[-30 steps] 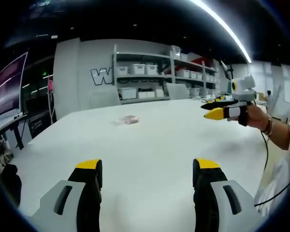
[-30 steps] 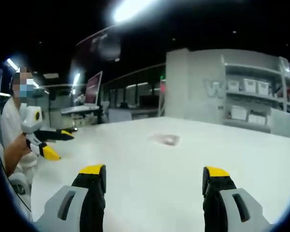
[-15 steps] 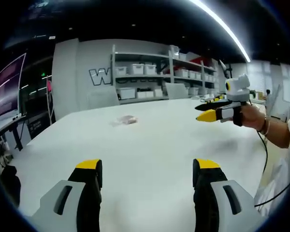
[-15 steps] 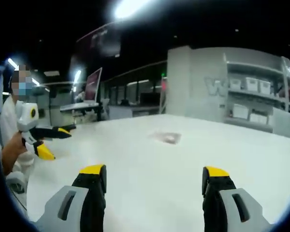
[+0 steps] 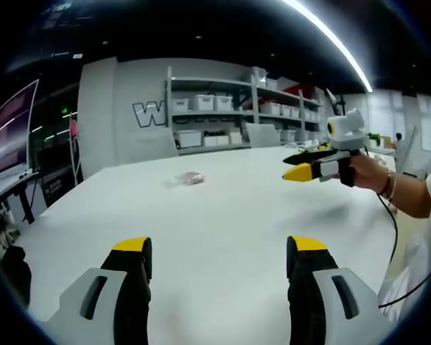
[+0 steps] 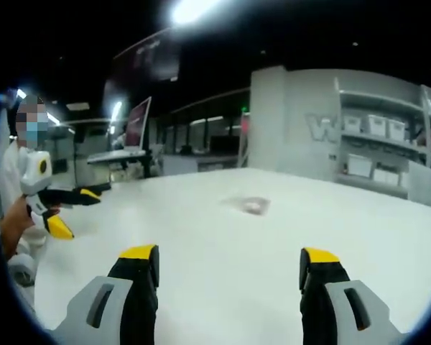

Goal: Open the resealable bag by pulling the two sides of the seal apart until the entire bag opening is separated and visibly accessible.

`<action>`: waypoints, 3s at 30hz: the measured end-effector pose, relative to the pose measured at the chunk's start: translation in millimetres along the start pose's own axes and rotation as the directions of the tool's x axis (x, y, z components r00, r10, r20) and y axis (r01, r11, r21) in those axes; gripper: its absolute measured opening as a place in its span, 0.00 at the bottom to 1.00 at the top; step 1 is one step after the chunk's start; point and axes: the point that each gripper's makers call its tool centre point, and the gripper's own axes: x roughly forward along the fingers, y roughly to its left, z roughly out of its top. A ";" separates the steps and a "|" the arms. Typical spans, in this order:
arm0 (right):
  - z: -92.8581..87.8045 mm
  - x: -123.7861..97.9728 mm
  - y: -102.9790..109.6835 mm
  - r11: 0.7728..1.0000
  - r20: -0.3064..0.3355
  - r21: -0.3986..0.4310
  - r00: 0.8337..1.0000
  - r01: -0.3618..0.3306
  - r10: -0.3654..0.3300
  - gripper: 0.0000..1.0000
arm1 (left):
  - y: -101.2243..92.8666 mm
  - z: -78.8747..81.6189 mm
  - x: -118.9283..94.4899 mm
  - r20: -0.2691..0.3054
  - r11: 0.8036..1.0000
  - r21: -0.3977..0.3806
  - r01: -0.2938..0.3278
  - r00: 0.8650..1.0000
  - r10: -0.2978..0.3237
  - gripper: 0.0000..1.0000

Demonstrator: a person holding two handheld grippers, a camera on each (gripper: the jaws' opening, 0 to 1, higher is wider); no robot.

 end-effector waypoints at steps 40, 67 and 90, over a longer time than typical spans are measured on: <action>-6.9 45.8 -11.4 1.000 -0.063 -0.025 0.998 -0.009 0.007 0.77 | 5.6 0.3 -1.8 0.000 1.000 -0.001 -0.014 1.000 0.014 0.76; -10.8 66.9 -17.6 0.999 -0.091 -0.031 0.996 0.010 -0.013 0.76 | 5.1 -0.3 -3.1 0.001 1.000 -0.005 -0.010 1.000 0.010 0.76; -9.3 80.8 -14.9 0.999 -0.094 -0.032 0.996 0.008 -0.011 0.74 | 9.0 2.7 -2.8 -0.003 1.000 0.000 -0.015 1.000 0.015 0.76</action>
